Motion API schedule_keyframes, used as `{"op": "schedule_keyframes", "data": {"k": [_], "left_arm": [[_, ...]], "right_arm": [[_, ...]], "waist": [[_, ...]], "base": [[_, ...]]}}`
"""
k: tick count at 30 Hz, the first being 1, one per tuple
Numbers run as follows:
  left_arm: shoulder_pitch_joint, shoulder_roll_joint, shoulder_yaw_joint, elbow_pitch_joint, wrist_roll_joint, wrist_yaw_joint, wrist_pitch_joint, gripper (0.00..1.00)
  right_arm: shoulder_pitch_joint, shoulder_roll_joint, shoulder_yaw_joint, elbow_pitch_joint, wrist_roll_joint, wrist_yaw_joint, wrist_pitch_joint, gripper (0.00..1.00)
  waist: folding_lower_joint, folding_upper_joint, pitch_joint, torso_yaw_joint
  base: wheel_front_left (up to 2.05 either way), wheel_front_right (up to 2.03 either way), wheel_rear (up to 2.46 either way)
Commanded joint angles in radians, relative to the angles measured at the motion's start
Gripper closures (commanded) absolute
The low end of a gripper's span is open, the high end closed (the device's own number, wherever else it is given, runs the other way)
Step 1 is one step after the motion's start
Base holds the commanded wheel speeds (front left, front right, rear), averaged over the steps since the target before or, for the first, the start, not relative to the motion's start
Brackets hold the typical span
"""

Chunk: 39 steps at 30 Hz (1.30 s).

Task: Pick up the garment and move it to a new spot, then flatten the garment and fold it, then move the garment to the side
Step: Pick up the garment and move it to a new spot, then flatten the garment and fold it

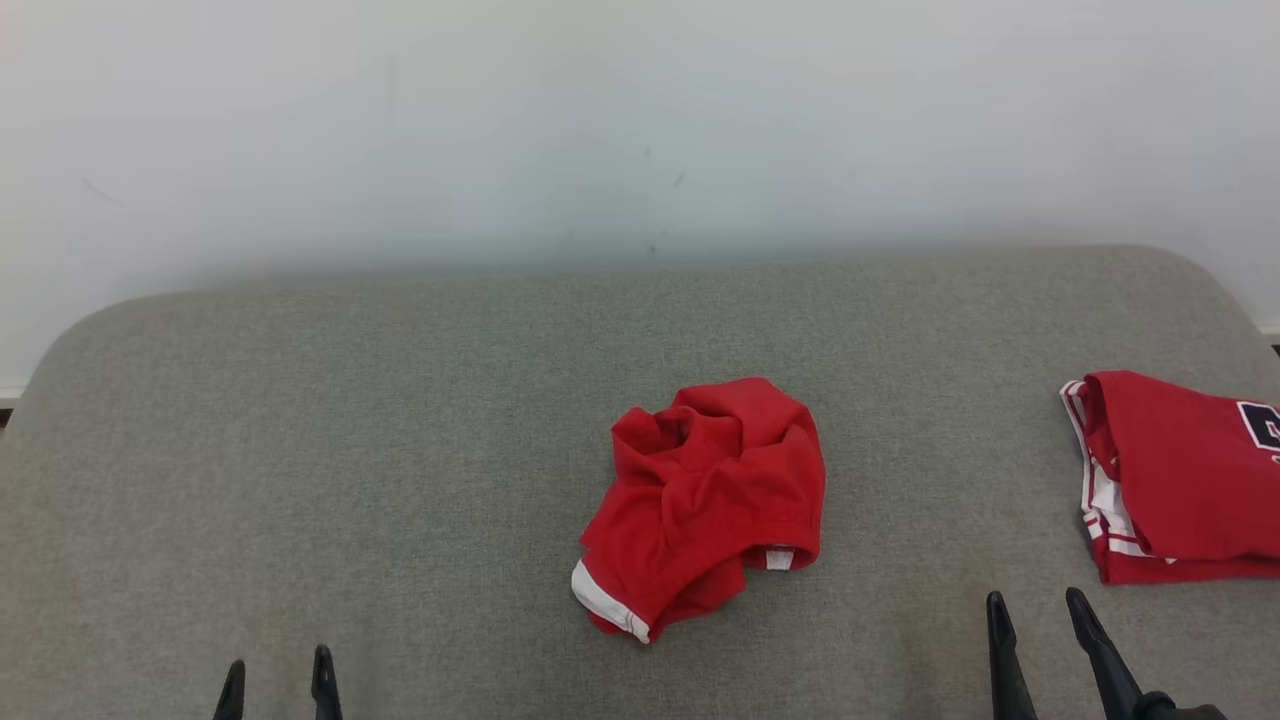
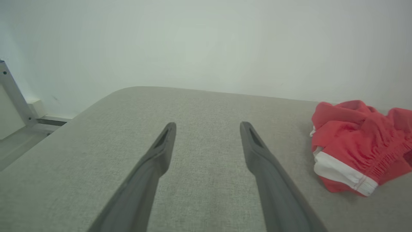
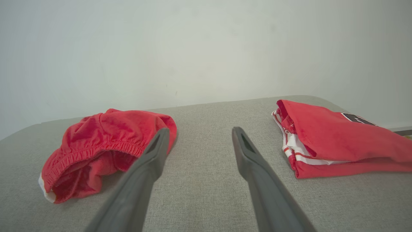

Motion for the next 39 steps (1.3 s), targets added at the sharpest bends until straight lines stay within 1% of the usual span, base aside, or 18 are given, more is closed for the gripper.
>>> {"op": "schedule_keyframes", "data": {"k": [1, 6, 11, 15, 26, 39], "left_arm": [[0.018, -0.004, 0.017, 0.023, 0.004, -0.008, -0.003, 0.00], [0.019, -0.006, 0.041, 0.071, 0.012, -0.034, -0.003, 0.00], [0.002, -0.007, 0.049, 0.081, 0.022, -0.051, -0.003, 0.00], [-0.006, -0.007, 0.049, 0.083, 0.020, -0.059, -0.003, 0.00], [-0.015, -0.008, 0.047, 0.084, 0.018, -0.059, -0.003, 0.00], [-0.023, -0.008, 0.041, 0.086, 0.005, -0.055, -0.003, 0.00]], "right_arm": [[-0.003, 0.000, -0.003, -0.001, -0.025, -0.003, -0.004, 0.00], [0.011, 0.000, -0.008, -0.001, -0.055, -0.003, -0.004, 0.00], [0.020, 0.000, -0.014, -0.006, -0.071, -0.003, -0.004, 0.00], [0.020, 0.000, -0.020, -0.003, -0.062, -0.003, -0.004, 0.00], [0.022, 0.000, -0.016, -0.002, -0.032, -0.003, -0.004, 0.00], [0.015, 0.000, -0.016, -0.002, -0.035, -0.003, -0.004, 0.00]], "waist": [[0.0001, 0.0000, -0.013, 0.012], [0.0001, 0.0000, -0.022, 0.014], [0.0001, 0.0000, -0.022, 0.004], [0.0001, 0.0000, -0.019, -0.003], [0.0001, 0.0000, -0.011, -0.002], [0.0001, 0.0000, -0.002, 0.001]], "base": [[0.00, 0.00, 0.00], [0.00, 0.00, 0.00], [0.00, 0.00, 0.00], [0.00, 0.00, 0.00], [0.00, 0.00, 0.00], [0.00, 0.00, 0.00]]}}
